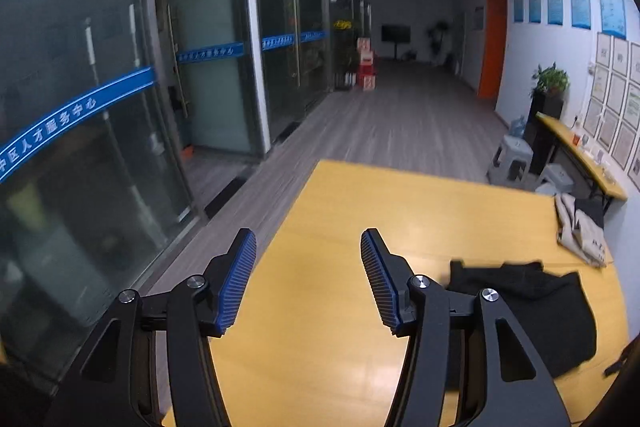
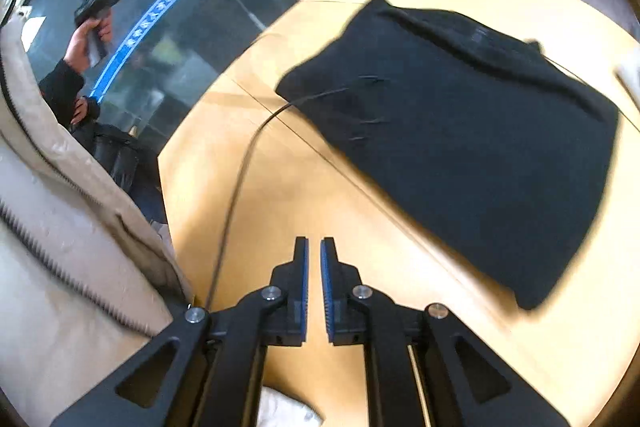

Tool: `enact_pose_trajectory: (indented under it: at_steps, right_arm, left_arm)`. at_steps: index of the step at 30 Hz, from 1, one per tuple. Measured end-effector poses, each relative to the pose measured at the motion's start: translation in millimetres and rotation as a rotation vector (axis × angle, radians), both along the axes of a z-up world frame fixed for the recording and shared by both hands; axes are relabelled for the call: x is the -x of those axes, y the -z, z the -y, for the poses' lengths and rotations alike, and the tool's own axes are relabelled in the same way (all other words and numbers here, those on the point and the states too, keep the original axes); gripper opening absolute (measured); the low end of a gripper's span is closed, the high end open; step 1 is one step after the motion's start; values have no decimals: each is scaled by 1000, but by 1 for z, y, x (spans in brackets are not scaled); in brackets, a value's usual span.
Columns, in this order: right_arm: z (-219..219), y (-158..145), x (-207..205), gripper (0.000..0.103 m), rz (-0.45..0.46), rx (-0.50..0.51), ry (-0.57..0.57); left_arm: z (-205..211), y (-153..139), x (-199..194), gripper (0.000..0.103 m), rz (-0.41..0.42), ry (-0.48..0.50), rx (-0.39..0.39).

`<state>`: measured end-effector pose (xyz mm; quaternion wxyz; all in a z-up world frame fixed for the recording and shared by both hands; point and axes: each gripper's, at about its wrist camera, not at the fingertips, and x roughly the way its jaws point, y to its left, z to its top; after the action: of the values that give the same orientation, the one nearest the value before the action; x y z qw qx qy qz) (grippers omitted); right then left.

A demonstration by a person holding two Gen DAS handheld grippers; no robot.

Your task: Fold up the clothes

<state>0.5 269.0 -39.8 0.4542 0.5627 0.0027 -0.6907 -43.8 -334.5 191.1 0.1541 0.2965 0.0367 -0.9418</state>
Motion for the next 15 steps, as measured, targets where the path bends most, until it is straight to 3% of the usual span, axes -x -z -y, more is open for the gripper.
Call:
enact_pose_trajectory:
  at_steps: [3,6,7,11,15]
  right_arm:
    - [-31,-14,-13,7,-12,-42,94]
    - [-44,-19,-18,8,-63,-66,177]
    - [-44,-17,-17,10,-87,-64,212]
    - [-38,3,-7,41,-181,-87,336]
    - [-28,35,28,48,-263,-106,414]
  left_arm:
    - [2,22,-11,62,79,60,-39]
    - [-29,69,5,63,135,201,-119]
    - [-45,88,15,63,158,261,-149]
    - [-118,160,57,63,235,505,-224]
    - [-198,221,102,63,282,736,-185]
